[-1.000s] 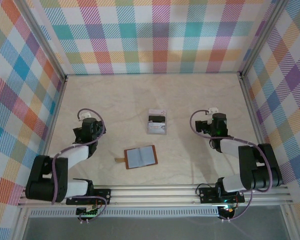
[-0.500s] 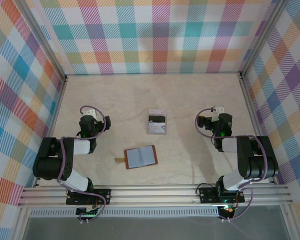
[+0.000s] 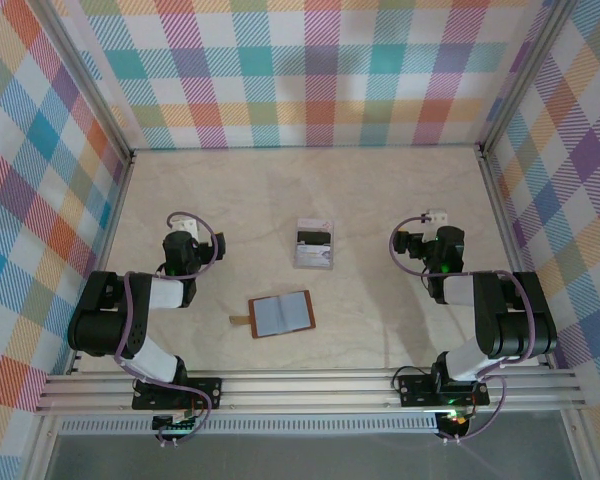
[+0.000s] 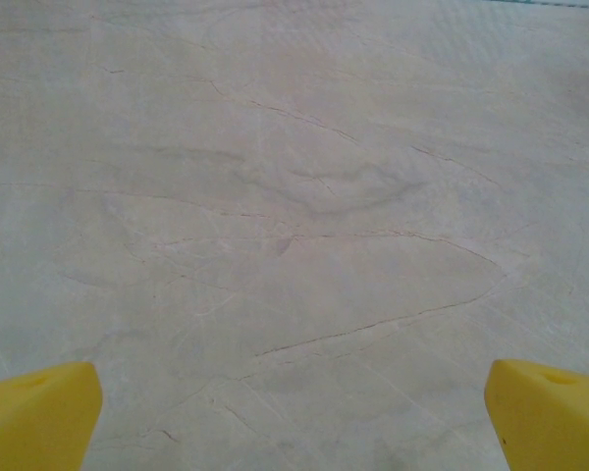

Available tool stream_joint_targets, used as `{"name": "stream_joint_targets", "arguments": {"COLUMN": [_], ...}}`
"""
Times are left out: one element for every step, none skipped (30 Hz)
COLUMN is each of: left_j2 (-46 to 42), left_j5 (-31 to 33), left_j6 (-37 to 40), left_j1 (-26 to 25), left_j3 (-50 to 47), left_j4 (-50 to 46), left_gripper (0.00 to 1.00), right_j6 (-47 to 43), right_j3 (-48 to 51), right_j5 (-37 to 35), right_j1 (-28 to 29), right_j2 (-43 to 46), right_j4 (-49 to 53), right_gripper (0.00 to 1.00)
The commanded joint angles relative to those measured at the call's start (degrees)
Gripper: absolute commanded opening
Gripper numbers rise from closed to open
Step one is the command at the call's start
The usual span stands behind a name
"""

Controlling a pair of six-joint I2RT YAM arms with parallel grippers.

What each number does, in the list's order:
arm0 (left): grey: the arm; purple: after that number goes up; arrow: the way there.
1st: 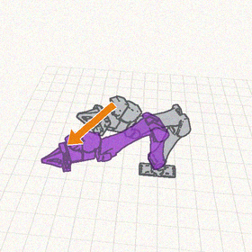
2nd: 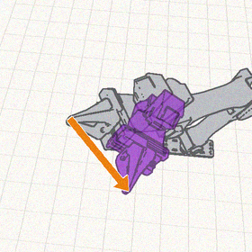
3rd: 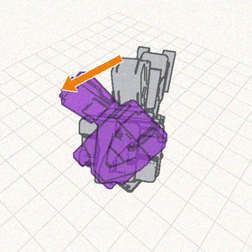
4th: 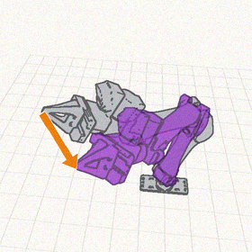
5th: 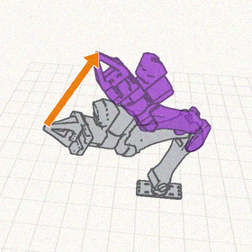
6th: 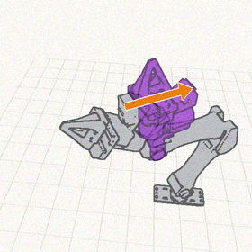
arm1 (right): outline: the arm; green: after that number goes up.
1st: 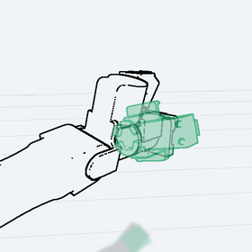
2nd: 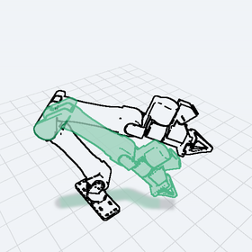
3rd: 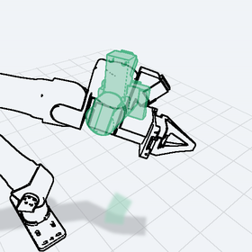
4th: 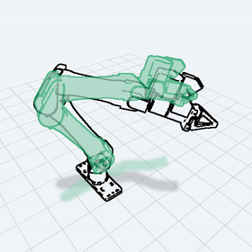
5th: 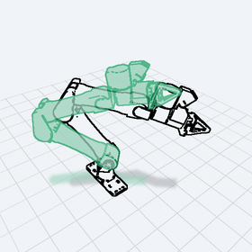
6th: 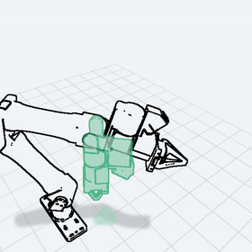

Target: Take the credit cards out of the card holder

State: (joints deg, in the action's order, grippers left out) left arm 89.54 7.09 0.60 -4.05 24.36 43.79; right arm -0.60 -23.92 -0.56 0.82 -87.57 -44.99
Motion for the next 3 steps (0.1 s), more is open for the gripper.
{"name": "stream_joint_targets", "arguments": {"left_j2": [-0.1, -0.1, -0.1], "left_j5": [0.4, 0.4, 0.4], "left_j6": [0.8, 0.8, 0.8], "left_j1": [-0.4, -0.4, -0.4], "left_j3": [-0.4, -0.4, -0.4], "left_j4": [2.4, 2.4, 2.5], "left_gripper": [1.0, 1.0, 1.0], "right_j6": [0.6, 0.8, 0.7], "right_j3": [-0.1, 0.1, 0.6], "right_j5": [1.8, 1.8, 1.5], "right_j1": [-0.2, -0.2, -0.2], "right_j2": [-0.5, -0.5, -0.1], "right_j4": [-1.9, -2.0, -2.6], "right_gripper": [1.0, 1.0, 1.0]}}
